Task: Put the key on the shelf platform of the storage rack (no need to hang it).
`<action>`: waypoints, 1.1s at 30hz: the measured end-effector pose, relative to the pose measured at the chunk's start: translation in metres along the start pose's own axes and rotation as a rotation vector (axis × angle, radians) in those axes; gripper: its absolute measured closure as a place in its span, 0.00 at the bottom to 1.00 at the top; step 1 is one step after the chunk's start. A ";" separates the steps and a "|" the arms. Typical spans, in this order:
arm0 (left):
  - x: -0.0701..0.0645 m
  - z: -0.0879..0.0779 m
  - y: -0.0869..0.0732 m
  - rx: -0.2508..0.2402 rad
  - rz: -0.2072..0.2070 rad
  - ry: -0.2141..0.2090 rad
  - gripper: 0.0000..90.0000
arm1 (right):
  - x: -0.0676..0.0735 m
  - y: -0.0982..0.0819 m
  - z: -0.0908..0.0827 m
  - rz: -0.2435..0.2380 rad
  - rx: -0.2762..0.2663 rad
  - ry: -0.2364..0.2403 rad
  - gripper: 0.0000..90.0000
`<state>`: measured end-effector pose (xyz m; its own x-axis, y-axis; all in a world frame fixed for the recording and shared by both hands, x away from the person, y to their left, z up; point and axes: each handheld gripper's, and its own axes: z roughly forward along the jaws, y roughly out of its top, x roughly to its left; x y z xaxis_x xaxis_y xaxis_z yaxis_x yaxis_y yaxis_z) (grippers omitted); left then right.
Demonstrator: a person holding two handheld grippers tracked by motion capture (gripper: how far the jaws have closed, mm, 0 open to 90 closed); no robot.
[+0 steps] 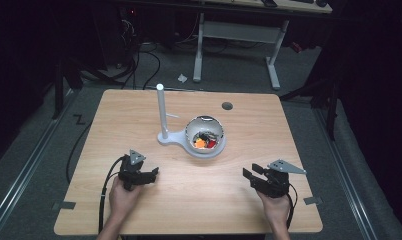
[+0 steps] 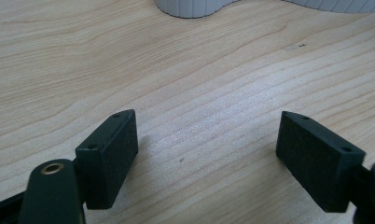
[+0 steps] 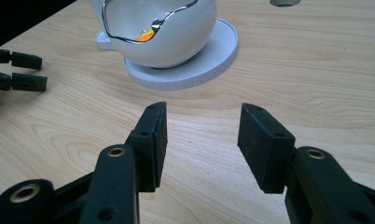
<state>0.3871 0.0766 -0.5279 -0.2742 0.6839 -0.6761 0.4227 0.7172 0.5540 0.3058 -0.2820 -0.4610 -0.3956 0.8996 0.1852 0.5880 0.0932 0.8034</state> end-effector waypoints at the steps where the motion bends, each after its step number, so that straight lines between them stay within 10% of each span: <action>1: 0.000 0.000 0.000 0.000 -0.001 0.000 0.23 | 0.000 0.000 0.001 -0.001 0.000 -0.001 0.59; 33: 0.000 0.000 0.000 0.000 -0.001 0.000 0.23 | -0.019 -0.017 0.026 0.028 0.079 -0.073 0.55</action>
<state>0.3871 0.0766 -0.5279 -0.2748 0.6834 -0.6764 0.4229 0.7177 0.5533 0.3215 -0.2893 -0.4933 -0.3272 0.9309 0.1626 0.6528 0.0982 0.7511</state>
